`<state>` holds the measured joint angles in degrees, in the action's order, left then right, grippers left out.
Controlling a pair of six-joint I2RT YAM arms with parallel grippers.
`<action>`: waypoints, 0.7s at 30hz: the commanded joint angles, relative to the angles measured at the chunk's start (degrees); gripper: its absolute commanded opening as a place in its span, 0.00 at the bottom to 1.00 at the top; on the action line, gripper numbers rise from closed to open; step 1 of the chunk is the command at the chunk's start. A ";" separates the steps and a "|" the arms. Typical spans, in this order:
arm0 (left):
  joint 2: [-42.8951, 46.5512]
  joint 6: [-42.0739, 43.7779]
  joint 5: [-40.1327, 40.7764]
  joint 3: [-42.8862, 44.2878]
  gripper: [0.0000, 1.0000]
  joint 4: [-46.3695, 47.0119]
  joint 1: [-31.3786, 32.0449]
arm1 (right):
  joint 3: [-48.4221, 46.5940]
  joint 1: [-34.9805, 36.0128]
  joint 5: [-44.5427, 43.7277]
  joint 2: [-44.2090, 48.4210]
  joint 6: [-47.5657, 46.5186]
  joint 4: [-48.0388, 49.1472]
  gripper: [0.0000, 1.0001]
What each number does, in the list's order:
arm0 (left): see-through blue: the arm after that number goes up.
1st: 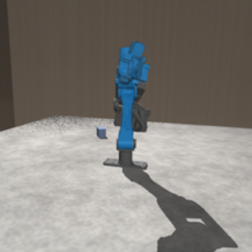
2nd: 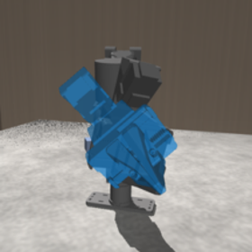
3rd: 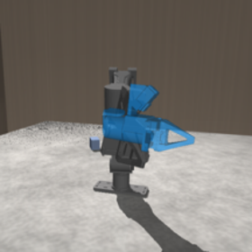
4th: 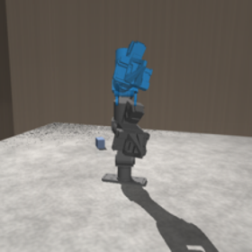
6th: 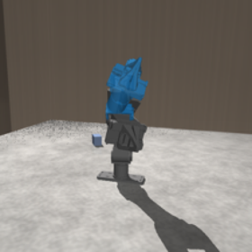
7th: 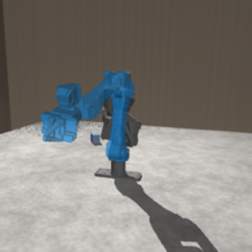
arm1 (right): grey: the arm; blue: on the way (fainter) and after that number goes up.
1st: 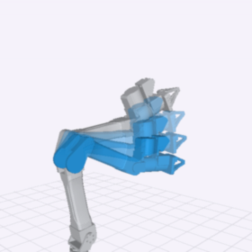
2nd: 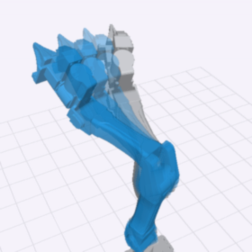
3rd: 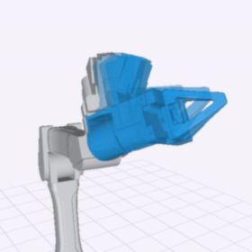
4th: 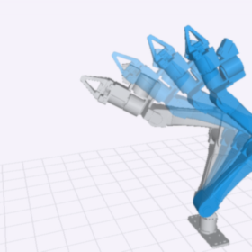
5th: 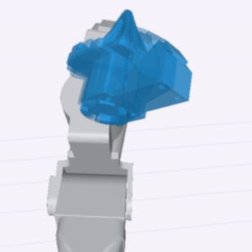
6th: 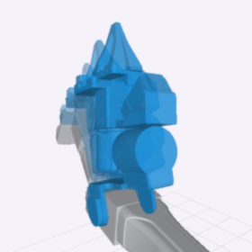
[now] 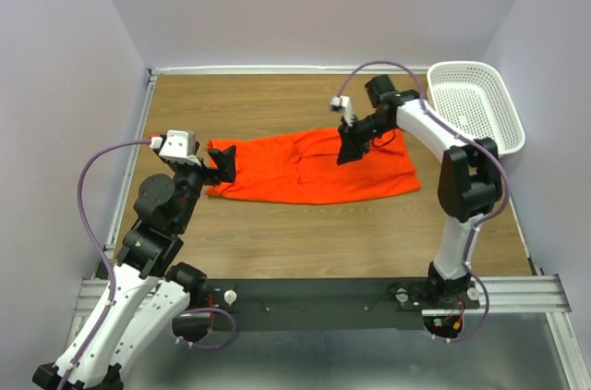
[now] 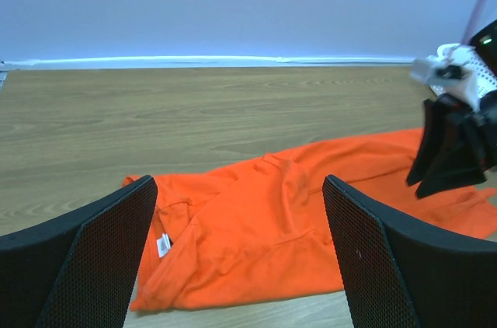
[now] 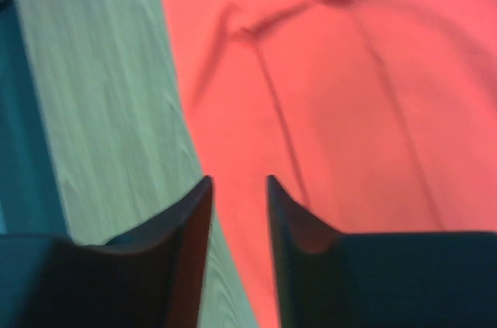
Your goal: Fold and stack the t-shirts
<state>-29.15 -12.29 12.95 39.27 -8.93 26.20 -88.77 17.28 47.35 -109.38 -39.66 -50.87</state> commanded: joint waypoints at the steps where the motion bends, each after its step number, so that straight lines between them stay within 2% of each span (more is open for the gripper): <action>1: 1.46 -0.89 0.67 0.02 0.95 1.11 -0.44 | -4.30 4.07 5.20 -3.63 1.61 -3.01 0.45; 2: 1.72 -0.89 0.59 -0.15 0.95 1.11 -0.44 | -5.09 4.95 5.99 -5.30 1.95 -1.44 0.51; 4: 1.90 -1.15 0.32 -0.15 0.95 1.02 -0.53 | -8.25 5.40 6.26 -7.76 2.74 0.15 0.54; 8: 2.51 -1.50 1.02 -0.24 0.95 0.58 -0.44 | -16.24 5.92 8.19 -17.24 6.60 0.77 0.53; 21: 3.48 -1.77 1.46 -0.33 0.95 0.49 -0.44 | -27.94 10.14 5.21 -28.07 13.46 2.79 0.51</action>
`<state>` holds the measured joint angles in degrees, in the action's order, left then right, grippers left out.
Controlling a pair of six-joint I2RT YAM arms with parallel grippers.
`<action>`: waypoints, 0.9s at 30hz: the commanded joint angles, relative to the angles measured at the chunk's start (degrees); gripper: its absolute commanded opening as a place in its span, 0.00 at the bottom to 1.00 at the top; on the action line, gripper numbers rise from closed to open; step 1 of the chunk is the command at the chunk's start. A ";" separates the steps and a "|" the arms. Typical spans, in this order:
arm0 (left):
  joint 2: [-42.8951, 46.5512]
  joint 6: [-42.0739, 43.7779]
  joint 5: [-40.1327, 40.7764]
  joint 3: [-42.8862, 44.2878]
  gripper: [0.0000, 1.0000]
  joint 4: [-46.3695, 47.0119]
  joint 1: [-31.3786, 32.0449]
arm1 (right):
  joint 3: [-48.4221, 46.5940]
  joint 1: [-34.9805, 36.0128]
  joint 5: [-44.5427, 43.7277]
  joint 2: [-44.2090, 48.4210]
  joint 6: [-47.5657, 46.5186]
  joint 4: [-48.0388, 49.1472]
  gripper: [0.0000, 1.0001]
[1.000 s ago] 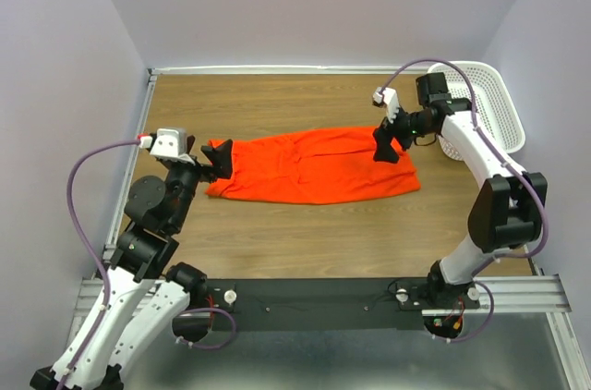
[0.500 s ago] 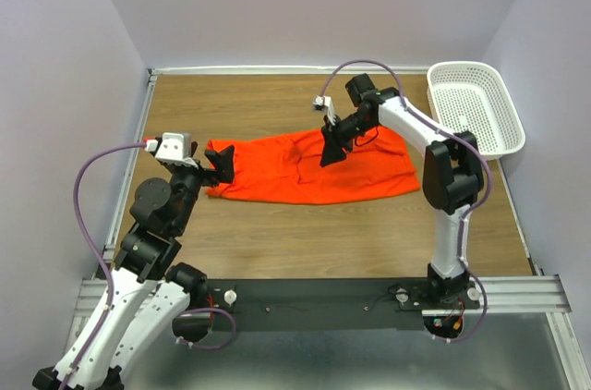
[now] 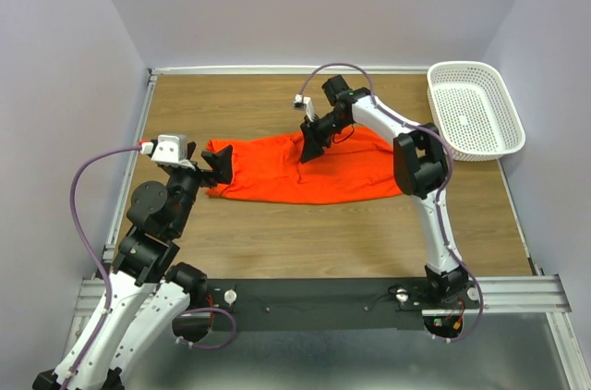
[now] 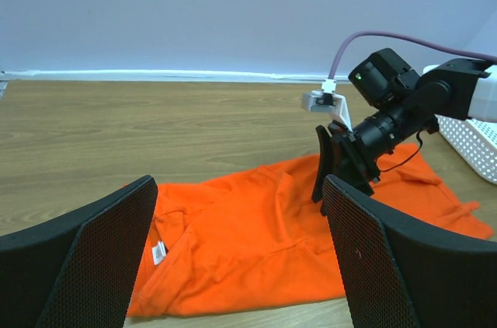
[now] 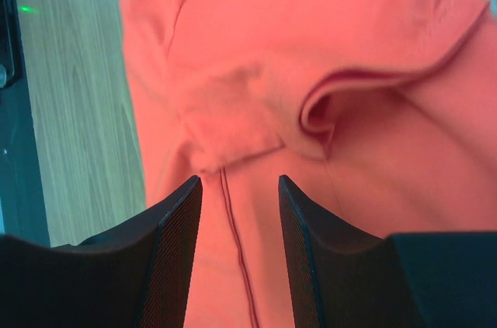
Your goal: Fold and stack the t-shirts
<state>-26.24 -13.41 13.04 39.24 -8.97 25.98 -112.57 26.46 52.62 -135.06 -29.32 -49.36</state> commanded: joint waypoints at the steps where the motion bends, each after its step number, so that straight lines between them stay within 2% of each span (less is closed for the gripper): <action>1: 0.58 -0.65 1.38 -0.31 0.95 0.53 -0.23 | -4.75 1.05 -0.24 -3.01 3.48 1.37 0.51; 8: 0.93 -0.83 1.46 -0.40 0.95 0.53 -0.23 | -8.54 2.28 -1.46 -7.23 5.15 1.55 0.51; 17: 1.02 -0.83 1.29 -0.40 0.95 0.62 -0.23 | -8.89 2.63 -4.45 -6.79 3.49 1.46 0.51; 22: 1.10 -0.83 1.29 -0.48 0.95 0.62 -0.23 | -8.45 2.46 -9.72 -5.56 2.17 1.46 0.55; 27: 1.10 -0.83 1.20 -0.40 0.95 0.62 -0.23 | -8.36 2.55 -10.17 -5.30 1.46 1.38 0.59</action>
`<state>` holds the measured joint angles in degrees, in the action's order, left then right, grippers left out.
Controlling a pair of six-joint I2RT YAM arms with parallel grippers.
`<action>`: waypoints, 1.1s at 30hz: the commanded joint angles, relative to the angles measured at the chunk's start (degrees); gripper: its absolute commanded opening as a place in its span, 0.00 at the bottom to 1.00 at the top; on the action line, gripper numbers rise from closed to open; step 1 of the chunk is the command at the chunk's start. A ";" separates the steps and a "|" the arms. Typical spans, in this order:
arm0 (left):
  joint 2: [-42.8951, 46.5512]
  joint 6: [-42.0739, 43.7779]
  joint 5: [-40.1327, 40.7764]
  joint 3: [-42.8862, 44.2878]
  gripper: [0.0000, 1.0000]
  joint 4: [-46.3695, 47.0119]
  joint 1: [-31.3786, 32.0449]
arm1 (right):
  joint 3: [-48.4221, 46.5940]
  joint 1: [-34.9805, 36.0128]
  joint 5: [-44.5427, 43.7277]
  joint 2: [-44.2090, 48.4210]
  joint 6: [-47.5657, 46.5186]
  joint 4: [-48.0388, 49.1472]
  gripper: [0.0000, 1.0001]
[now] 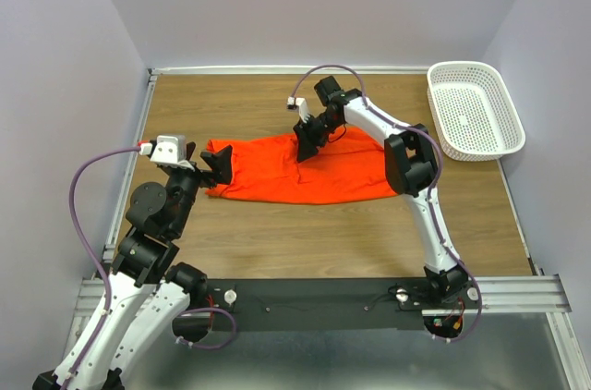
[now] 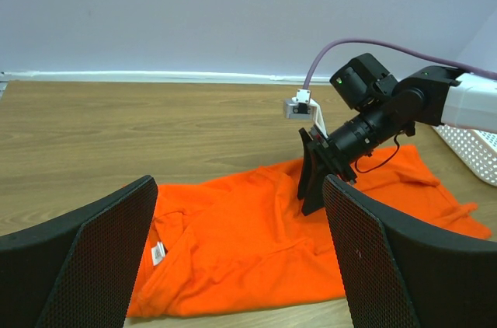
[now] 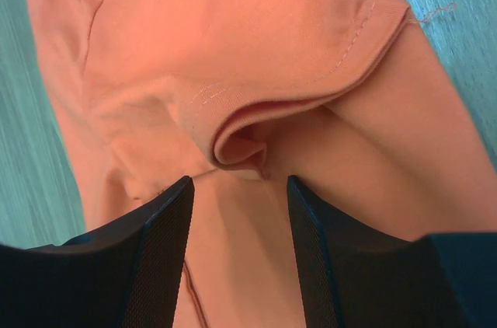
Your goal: Fold and stack the t-shirts
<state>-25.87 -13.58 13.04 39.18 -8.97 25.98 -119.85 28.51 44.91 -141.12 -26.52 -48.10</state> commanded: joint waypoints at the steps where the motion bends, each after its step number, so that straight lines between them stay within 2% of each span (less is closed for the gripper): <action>1: 0.73 -0.65 1.20 -0.42 0.95 0.62 -0.23 | -1.26 0.58 -2.28 0.85 -1.34 0.19 0.60; 11: 0.90 -0.74 1.38 -0.42 0.95 0.62 -0.23 | -2.75 1.37 2.73 -2.40 -0.81 0.20 0.60; 20: 0.64 -0.66 1.29 -0.33 0.95 0.62 -0.23 | -4.25 1.63 3.17 -3.28 -0.28 0.20 0.54; 23: 0.64 -0.74 1.20 -0.42 0.95 0.62 -0.23 | -4.42 1.63 2.82 -3.64 0.07 0.20 0.49; 27: 0.64 -0.74 1.29 -0.42 0.95 0.62 -0.23 | -3.55 1.63 1.60 -3.11 -0.02 0.11 0.22; 30: 0.64 -0.65 1.29 -0.42 0.95 0.62 -0.23 | -1.79 1.63 -0.51 -0.66 -0.90 0.20 0.12; 32: 0.64 -0.57 1.29 -0.42 0.95 0.62 -0.23 | -1.18 1.63 -2.53 1.45 -0.99 0.20 0.01; 33: 0.64 -0.65 1.20 -0.42 0.95 0.62 -0.23 | -0.48 1.72 -3.41 2.16 -0.99 0.20 0.01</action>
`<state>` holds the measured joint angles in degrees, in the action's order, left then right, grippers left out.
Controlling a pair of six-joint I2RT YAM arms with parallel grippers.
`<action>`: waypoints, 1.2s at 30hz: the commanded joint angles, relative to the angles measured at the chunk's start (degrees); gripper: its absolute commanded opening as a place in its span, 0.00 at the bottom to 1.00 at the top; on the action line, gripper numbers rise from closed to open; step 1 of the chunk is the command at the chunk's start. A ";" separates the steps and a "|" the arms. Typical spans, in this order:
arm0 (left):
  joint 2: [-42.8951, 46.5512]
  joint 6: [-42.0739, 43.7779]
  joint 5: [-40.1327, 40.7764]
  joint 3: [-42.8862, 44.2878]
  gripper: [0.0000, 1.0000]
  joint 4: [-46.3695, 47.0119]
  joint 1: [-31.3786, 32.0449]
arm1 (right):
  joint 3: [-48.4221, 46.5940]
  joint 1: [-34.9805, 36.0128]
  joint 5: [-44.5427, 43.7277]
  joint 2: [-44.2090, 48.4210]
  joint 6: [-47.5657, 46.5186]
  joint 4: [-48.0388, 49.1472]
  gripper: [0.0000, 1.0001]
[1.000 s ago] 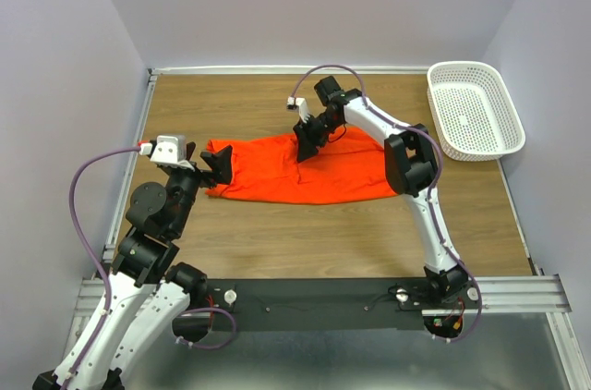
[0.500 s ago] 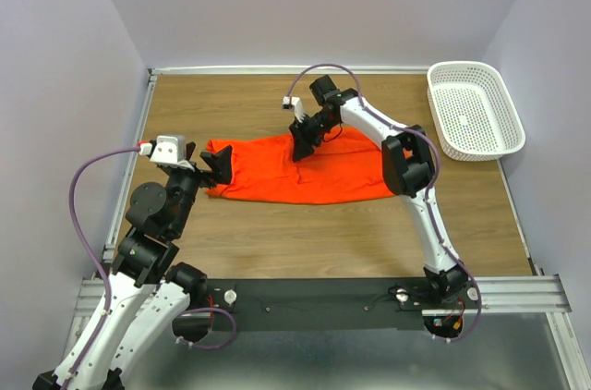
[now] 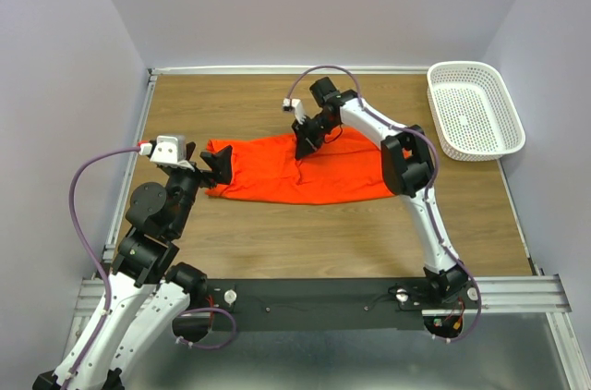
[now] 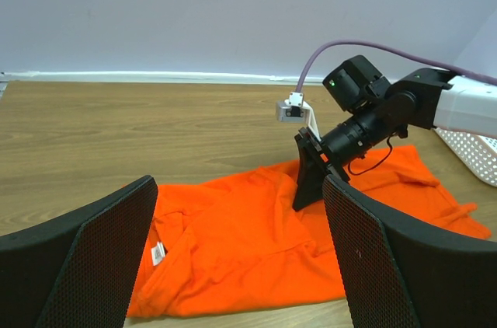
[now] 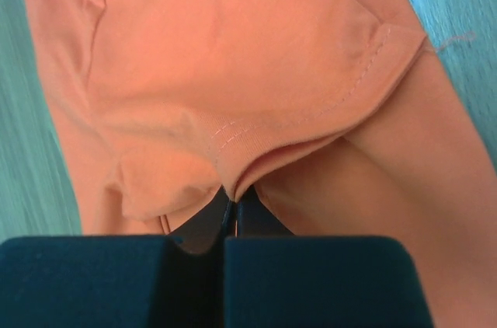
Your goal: Fold and stack the t-shirts
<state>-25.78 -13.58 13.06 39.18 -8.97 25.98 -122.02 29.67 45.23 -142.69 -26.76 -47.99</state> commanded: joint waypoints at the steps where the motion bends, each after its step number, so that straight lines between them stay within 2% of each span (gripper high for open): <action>1: 0.64 -0.65 1.18 -0.42 0.95 0.62 -0.23 | 1.69 0.48 -4.44 4.35 -0.48 0.09 0.01; 12: 0.73 -0.65 1.18 -0.42 0.95 0.71 -0.23 | 2.75 0.48 -17.54 8.31 4.88 0.00 0.01; 14: 0.82 -0.65 1.09 -0.42 0.95 0.71 -0.23 | 3.45 0.48 -18.51 8.48 4.88 -0.09 0.07; 24: 0.38 -0.66 0.92 -0.42 0.95 0.71 -0.23 | 6.70 0.48 -20.98 9.71 5.84 -0.62 0.16; 26: 0.38 -0.65 0.92 -0.42 0.95 0.71 -0.23 | 6.62 0.48 -21.59 9.98 6.20 -1.14 0.24; 27: 0.29 -0.65 0.92 -0.42 0.95 0.80 -0.23 | 6.53 0.48 -22.37 10.07 6.46 -1.58 0.39; 28: 0.47 -0.74 0.92 -0.42 0.95 0.80 -0.23 | 6.62 0.48 -22.90 10.24 6.64 -1.76 0.48; 29: 0.38 -0.66 0.83 -0.51 0.95 0.80 -0.23 | 7.05 0.48 -23.52 10.42 6.90 -1.85 0.51; 36: -0.67 -0.74 -0.31 -0.51 0.95 1.06 -0.23 | 11.53 0.48 -27.30 15.95 4.62 -1.85 0.54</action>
<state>-25.80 -13.58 13.02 39.18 -8.95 25.98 -112.57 29.67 20.99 -131.63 -21.02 -49.06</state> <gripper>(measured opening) 0.953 0.541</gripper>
